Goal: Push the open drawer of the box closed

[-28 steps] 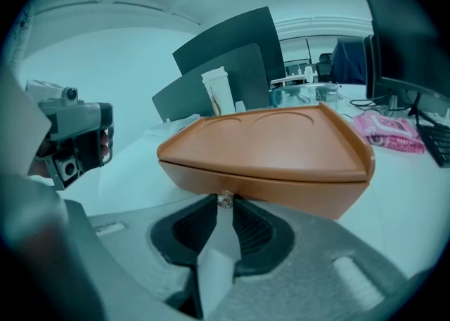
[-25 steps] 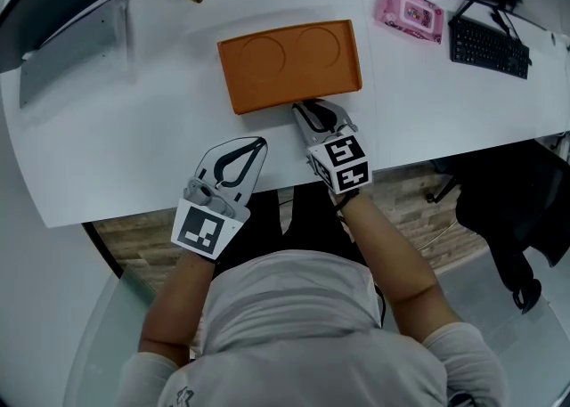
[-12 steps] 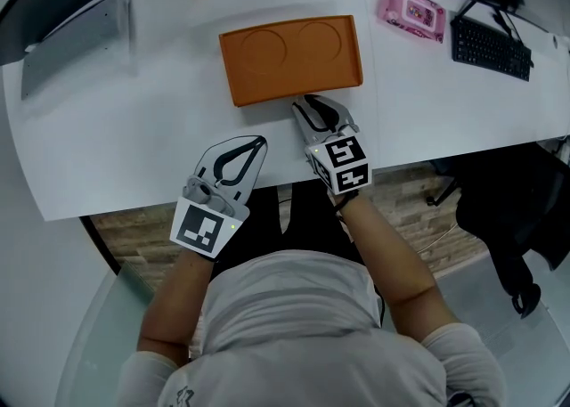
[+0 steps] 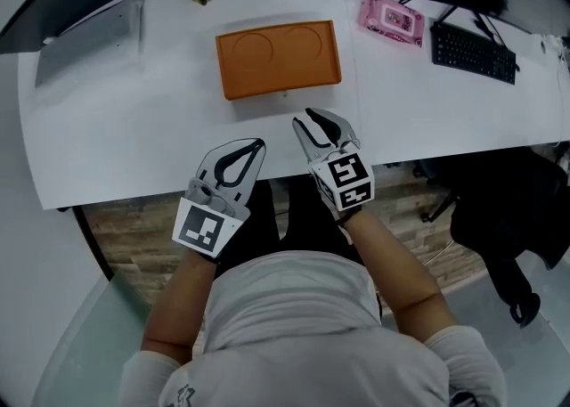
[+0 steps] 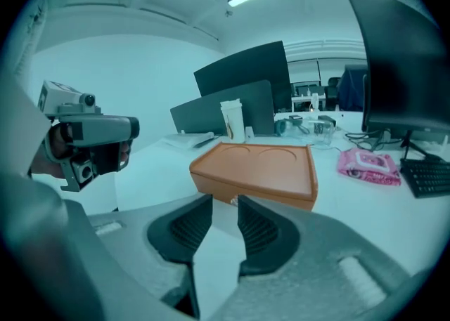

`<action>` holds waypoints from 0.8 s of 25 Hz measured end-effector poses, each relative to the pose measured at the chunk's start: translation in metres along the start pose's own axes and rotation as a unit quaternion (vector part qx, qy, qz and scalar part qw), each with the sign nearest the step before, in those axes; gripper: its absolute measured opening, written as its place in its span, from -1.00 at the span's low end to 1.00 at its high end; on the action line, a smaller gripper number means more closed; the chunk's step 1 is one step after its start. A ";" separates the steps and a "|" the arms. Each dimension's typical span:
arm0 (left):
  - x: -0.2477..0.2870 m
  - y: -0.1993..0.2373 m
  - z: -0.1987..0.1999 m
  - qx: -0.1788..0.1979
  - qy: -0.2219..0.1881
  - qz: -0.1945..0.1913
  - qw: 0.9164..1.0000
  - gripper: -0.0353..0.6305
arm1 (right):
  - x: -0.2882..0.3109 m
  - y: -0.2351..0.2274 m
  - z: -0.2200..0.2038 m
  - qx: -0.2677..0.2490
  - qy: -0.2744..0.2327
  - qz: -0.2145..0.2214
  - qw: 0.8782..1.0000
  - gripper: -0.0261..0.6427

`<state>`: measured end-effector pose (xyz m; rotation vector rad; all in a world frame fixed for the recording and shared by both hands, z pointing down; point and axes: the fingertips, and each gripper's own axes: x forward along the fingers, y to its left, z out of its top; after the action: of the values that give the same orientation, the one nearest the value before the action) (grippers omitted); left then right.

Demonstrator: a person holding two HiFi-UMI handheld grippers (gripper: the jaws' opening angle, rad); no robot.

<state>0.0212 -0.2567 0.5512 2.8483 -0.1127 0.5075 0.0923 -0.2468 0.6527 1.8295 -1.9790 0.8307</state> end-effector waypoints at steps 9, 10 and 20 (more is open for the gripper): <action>-0.029 -0.057 0.064 0.040 -0.058 0.028 0.997 -0.90 | -0.097 0.019 0.062 -0.065 -0.078 0.005 0.995 -0.65; -0.034 -0.063 0.074 0.046 -0.066 0.031 0.996 -0.90 | -0.109 0.022 0.071 -0.074 -0.089 0.004 0.993 -0.67; -0.078 -0.106 0.160 0.062 -0.122 0.052 0.989 -0.90 | -0.220 0.067 0.160 -0.138 -0.179 0.022 0.974 -0.91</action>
<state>0.0138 -0.1922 0.3540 3.0286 -0.2844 0.1884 0.0789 -0.1681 0.3841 1.8725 -2.2218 0.2242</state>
